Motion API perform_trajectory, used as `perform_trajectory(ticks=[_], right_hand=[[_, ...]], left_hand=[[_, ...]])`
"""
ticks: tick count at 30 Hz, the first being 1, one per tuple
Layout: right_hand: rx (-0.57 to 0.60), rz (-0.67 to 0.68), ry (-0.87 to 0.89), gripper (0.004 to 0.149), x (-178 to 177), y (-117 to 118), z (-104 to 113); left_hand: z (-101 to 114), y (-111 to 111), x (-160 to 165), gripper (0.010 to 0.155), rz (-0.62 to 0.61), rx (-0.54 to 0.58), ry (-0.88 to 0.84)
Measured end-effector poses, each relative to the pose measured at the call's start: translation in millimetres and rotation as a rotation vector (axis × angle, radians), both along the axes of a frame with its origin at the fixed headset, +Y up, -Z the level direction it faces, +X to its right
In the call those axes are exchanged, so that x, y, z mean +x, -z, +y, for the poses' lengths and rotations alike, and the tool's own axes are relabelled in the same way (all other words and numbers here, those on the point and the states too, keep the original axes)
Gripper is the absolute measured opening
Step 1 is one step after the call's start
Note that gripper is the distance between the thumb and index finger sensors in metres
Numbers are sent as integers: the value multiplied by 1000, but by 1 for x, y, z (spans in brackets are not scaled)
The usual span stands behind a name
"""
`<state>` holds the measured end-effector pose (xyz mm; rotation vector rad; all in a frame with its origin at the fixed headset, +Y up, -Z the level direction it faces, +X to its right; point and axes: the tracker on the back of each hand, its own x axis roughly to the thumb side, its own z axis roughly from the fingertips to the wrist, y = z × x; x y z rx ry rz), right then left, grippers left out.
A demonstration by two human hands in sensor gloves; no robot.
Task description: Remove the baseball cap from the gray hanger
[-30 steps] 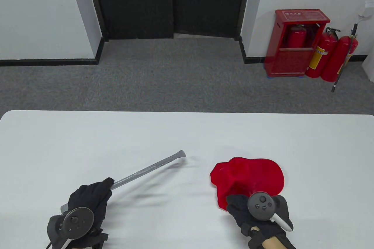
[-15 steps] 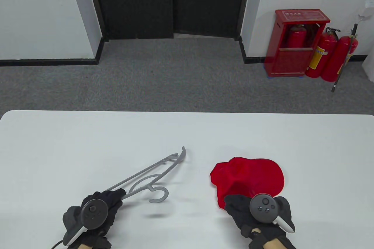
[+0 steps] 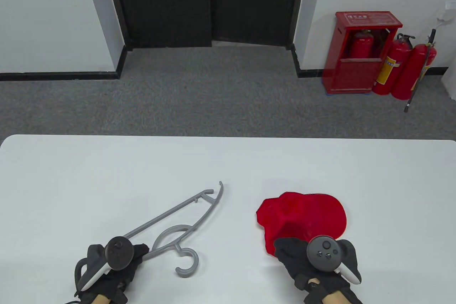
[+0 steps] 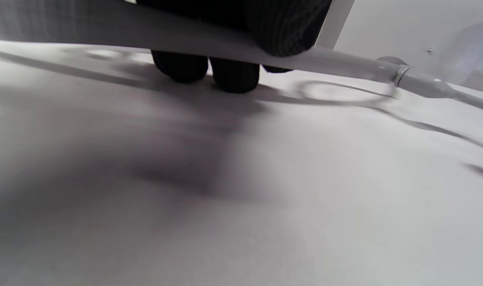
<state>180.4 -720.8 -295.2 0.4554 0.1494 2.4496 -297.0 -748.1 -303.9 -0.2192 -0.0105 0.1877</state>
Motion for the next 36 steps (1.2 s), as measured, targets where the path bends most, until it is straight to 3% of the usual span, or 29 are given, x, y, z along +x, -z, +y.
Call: perform_trajectory(ticks=[7, 14, 19, 24, 27, 32, 36], right_hand=[[8, -14, 6, 49, 5, -1, 4], [32, -46, 35, 49, 12, -3, 11], [76, -48, 19, 52, 12, -7, 17], [145, 2, -8, 61, -2, -12, 16], [186, 38, -52, 64, -11, -13, 14], [165, 83, -95, 66, -23, -14, 9], [150, 86, -95, 66, -24, -14, 9]], left_hand=[[6, 0, -4, 43, 37, -65, 93], [31, -5, -10, 45, 54, 60, 19], [57, -18, -5, 47, -120, 186, -202], [74, -35, 11, 53, -205, 294, -260], [75, -39, 22, 57, -238, 305, -265], [67, -36, 36, 57, -292, 264, -145], [59, -32, 38, 56, -299, 223, -153]])
